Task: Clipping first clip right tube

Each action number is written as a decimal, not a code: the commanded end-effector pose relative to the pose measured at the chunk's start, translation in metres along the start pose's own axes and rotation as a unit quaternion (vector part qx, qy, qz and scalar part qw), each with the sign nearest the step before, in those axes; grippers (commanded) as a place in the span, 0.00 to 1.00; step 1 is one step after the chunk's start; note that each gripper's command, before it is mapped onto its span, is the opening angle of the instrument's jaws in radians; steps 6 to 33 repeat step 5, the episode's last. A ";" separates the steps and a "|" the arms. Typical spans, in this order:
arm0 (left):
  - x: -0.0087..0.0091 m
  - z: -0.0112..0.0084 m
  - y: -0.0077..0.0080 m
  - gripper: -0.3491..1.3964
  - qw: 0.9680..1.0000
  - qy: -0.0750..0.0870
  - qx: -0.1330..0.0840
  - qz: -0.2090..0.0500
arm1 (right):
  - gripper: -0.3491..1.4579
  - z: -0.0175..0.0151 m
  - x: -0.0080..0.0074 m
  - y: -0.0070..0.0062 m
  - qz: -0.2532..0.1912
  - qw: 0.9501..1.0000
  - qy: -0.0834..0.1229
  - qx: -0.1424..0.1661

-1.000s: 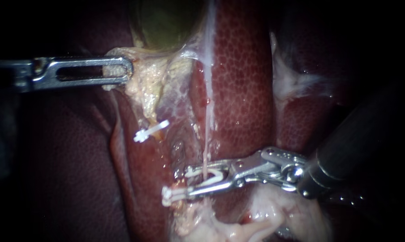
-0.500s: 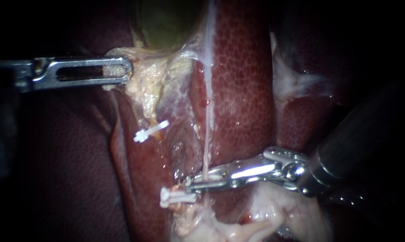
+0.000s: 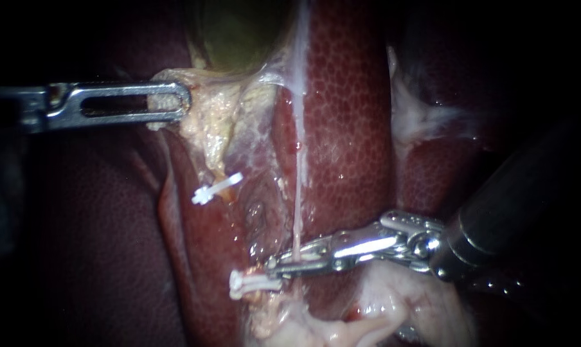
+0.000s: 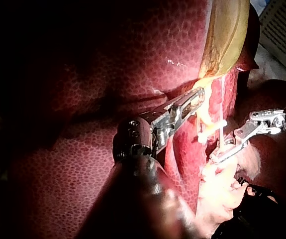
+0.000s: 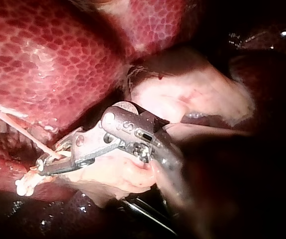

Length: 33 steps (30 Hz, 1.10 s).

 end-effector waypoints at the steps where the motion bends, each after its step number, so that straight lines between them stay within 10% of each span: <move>1: 0.0000 0.0000 0.0000 0.00 1.000 0.000 0.000 0.000 | 0.00 0.0000 0.0000 0.0000 0.003 1.000 0.000 0.000; 33: 0.0000 0.0000 0.0000 0.00 1.000 0.000 0.000 0.000 | 0.00 0.0001 0.0000 0.0000 0.003 1.000 -0.001 0.000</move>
